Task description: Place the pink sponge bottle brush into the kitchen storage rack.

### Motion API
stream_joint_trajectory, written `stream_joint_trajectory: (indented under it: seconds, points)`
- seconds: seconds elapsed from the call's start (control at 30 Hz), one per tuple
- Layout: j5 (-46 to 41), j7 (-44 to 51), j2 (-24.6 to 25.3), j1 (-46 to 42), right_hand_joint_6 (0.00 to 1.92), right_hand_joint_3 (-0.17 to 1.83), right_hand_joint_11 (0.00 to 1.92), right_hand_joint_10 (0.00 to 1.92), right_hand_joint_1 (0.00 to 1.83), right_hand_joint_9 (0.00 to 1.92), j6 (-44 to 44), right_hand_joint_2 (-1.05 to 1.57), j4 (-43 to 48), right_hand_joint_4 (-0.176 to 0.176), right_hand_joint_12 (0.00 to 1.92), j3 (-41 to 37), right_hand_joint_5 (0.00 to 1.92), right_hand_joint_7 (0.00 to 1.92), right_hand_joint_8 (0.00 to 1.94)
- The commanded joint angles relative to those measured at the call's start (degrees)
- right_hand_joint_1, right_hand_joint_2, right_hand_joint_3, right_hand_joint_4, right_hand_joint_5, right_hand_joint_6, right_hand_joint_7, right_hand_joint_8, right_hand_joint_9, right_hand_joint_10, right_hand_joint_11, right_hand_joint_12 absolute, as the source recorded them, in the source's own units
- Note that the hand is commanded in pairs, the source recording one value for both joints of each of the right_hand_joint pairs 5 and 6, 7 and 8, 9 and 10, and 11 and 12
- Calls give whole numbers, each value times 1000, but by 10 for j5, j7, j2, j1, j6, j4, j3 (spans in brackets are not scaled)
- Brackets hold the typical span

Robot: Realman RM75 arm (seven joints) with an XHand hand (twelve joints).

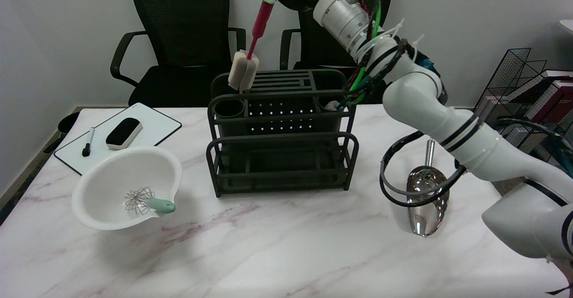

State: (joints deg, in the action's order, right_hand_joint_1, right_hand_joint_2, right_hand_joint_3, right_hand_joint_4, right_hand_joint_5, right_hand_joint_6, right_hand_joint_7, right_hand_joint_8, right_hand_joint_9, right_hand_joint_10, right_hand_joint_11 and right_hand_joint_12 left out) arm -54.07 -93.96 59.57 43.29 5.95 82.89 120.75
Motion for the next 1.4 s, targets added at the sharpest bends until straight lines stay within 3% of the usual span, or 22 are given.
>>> stream_joint_trajectory:
  seconds: [0.03,1.4]
  points:
    - [104,-3,62,87,1920,348,1918,1920,1051,1920,34,1571,-164,0,1918,79,1920,1920,1920]
    - [118,-32,112,81,1920,379,1906,1920,1039,1920,45,1571,-179,0,1906,108,1920,1920,1920]
